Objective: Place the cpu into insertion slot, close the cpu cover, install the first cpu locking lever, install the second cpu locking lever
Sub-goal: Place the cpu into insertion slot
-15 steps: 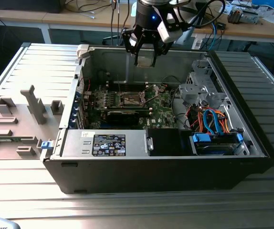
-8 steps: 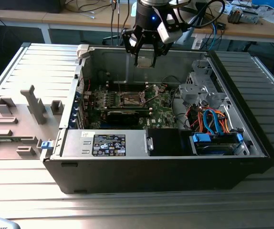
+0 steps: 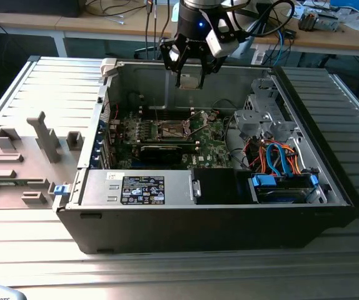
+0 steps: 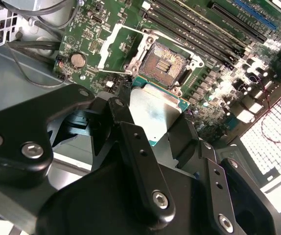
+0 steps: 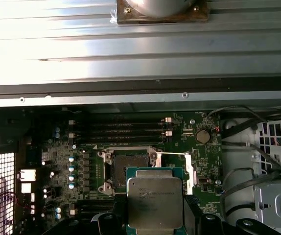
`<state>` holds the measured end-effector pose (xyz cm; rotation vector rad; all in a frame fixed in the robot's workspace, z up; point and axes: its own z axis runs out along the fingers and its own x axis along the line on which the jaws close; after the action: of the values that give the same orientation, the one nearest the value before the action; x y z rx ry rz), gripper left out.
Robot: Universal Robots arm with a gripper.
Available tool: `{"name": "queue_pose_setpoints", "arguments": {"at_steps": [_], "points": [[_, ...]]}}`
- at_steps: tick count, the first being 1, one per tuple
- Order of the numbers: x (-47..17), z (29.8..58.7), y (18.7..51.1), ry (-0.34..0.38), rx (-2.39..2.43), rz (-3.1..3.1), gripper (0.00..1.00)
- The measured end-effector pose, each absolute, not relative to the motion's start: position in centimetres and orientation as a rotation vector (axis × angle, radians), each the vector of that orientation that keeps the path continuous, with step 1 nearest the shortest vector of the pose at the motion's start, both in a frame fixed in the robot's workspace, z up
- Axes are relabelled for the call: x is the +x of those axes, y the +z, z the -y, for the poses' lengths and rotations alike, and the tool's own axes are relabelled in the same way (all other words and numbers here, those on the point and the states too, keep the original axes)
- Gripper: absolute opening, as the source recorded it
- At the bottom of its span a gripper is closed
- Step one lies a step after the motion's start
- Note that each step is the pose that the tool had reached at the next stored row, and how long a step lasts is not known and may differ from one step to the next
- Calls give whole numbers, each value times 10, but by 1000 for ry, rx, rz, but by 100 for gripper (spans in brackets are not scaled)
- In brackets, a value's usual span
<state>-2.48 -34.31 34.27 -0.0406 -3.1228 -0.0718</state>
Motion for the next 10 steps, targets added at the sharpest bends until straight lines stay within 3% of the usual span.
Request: {"name": "queue_pose_setpoints", "arguments": {"at_steps": [10], "points": [[-25,343,340,-71,-41,3123,54]]}}
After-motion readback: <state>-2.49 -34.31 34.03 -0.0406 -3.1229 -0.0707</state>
